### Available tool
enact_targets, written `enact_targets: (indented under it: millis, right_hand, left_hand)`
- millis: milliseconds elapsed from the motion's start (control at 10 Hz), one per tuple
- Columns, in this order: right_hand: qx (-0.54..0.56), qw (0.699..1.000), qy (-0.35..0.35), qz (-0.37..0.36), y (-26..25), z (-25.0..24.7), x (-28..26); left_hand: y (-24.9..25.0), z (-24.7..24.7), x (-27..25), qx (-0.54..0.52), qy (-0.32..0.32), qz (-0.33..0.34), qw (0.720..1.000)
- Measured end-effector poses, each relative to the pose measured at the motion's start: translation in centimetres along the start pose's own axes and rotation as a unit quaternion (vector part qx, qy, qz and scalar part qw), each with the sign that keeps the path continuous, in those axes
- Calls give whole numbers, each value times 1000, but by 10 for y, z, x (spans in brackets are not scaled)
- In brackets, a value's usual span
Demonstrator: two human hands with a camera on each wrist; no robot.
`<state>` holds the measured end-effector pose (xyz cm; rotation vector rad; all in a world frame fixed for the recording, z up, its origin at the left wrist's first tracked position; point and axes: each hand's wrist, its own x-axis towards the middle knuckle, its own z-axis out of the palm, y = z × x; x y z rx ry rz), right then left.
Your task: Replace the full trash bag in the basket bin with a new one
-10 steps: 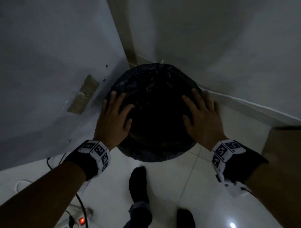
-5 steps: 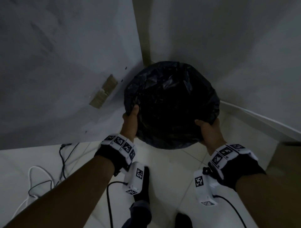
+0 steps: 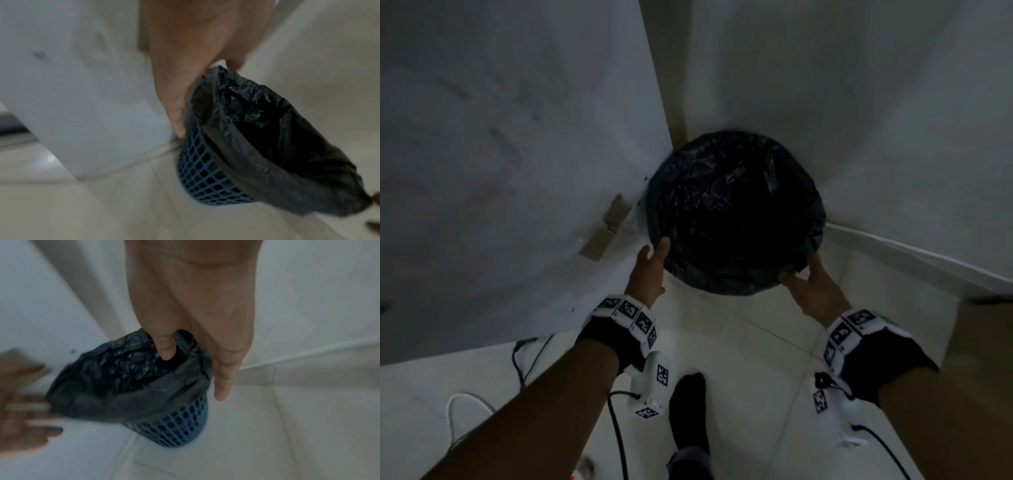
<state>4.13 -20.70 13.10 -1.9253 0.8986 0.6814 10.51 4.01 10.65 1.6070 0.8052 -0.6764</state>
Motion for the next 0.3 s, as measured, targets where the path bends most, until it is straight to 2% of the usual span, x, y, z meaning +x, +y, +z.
enact_targets:
  millis: [100, 200, 300]
  right_hand:
    - [-41, 999, -12, -24, 13, -11, -37]
    - [-68, 997, -41, -15, 28, -26, -84]
    - [-117, 992, -46, -30, 38, -50, -153]
  left_hand:
    - [-5, -9, -32, 103, -53, 2, 993]
    - [-8, -26, -86, 203, -82, 18, 976]
    - [-11, -45, -164, 283, -103, 59, 952]
